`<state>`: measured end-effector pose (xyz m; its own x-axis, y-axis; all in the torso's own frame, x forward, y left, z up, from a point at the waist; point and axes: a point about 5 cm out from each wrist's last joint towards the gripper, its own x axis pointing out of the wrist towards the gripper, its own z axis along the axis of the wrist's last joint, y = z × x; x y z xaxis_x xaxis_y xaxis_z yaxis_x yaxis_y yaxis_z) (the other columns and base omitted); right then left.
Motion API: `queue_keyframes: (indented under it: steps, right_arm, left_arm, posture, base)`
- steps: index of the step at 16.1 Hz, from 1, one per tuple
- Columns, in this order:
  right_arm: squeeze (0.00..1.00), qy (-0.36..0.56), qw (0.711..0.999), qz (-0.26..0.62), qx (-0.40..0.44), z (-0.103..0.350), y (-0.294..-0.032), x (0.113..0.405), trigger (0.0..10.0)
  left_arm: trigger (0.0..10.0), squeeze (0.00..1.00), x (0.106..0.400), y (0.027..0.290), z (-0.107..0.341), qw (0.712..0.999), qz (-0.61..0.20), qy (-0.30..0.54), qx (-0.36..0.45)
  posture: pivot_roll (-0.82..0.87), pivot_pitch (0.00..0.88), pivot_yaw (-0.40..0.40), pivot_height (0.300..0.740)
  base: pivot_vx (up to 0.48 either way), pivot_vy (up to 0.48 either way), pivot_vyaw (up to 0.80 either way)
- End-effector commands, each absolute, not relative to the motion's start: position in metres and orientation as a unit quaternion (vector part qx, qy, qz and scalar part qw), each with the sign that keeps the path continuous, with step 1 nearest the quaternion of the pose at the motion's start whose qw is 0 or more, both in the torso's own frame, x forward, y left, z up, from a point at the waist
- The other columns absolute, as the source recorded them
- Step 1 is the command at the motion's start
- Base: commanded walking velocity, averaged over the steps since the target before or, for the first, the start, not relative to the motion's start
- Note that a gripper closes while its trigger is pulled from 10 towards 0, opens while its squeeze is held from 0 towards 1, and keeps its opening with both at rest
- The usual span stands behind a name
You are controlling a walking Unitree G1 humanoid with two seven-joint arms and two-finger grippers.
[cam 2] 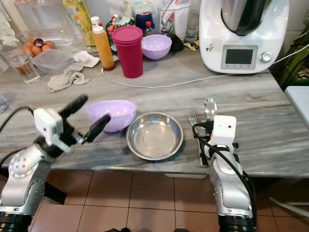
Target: Setting the table
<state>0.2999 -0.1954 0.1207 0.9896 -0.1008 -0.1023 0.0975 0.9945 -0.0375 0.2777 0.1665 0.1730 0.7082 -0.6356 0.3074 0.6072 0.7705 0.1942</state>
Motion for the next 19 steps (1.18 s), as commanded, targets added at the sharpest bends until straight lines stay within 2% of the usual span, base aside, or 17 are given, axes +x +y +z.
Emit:
queue_keyframes:
  steps: [1,9,16,19]
  right_arm:
    - [0.0,0.052,0.997,-0.047,-0.015,0.12,-0.193,0.301,10.0]
    - [0.0,0.053,0.998,-0.041,-0.016,0.117,-0.188,0.301,10.0]
    - [0.0,0.055,0.998,-0.03,-0.006,0.111,-0.18,0.297,10.0]
    - [0.0,0.034,0.999,-0.013,-0.004,0.118,-0.172,0.297,10.0]
  left_arm:
    - [10.0,0.0,0.276,0.164,0.176,0.926,-0.333,-0.175,0.04]
    - [10.0,0.0,0.267,0.163,0.175,0.947,-0.291,-0.138,0.017]
    - [10.0,0.0,0.268,0.225,0.142,0.983,-0.176,-0.059,-0.009]
    - [10.0,0.0,0.268,0.211,0.142,0.981,-0.184,-0.064,-0.014]
  posture:
    - [-0.21,0.108,0.064,0.74]
    - [-0.2,0.111,0.058,0.74]
    - [-0.18,0.116,0.057,0.74]
    - [-0.18,0.115,0.056,0.74]
  base:
    - [0.0,0.0,0.0]
    - [0.0,0.0,0.0]
    - [0.0,0.0,0.0]
    - [0.0,0.0,0.0]
